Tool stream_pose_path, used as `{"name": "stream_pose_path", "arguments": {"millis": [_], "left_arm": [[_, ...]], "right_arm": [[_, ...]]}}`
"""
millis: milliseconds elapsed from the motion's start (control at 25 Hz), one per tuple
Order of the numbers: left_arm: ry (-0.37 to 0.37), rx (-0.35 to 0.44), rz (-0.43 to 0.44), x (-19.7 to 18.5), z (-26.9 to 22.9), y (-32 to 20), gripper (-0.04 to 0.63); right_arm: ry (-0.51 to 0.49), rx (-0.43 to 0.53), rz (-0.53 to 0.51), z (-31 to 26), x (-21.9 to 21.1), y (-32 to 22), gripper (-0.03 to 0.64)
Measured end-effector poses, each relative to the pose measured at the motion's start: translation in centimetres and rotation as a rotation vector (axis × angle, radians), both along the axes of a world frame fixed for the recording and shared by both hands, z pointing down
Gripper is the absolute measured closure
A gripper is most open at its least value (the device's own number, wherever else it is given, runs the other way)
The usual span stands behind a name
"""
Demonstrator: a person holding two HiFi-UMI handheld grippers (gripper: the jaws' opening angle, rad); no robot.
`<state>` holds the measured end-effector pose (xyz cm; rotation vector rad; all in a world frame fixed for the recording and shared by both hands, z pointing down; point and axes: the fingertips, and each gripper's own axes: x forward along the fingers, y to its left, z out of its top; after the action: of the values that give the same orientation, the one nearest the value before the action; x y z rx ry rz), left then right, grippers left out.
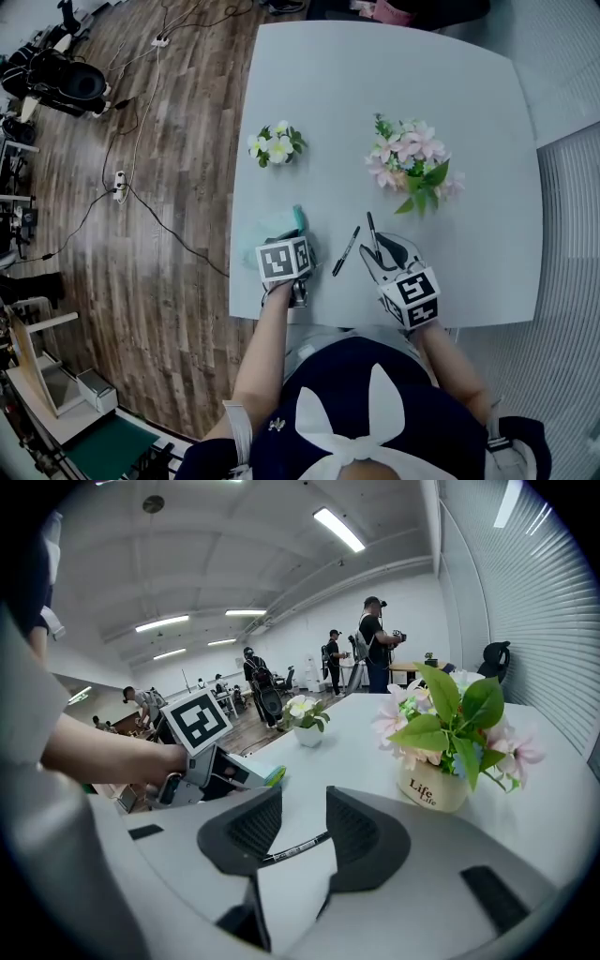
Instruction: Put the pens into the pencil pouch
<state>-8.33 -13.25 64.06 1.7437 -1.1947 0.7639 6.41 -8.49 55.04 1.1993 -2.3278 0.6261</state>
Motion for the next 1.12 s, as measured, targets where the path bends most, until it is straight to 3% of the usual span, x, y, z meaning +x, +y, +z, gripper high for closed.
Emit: {"name": "stream_pose_path", "arguments": {"millis": [600,1120], "left_arm": [[0.104,0.079,0.014,-1.2,-4.8,1.0,0.541],[0.15,0.172,0.075,-0.3,-9.7,1.8,0.541]], "right_arm": [[0.007,0.041,-0.035,-1.1,-0.5,0.9,0.462],[0.034,0.073,-0.072,-1.7,-0.4,2.0,0.46]]}}
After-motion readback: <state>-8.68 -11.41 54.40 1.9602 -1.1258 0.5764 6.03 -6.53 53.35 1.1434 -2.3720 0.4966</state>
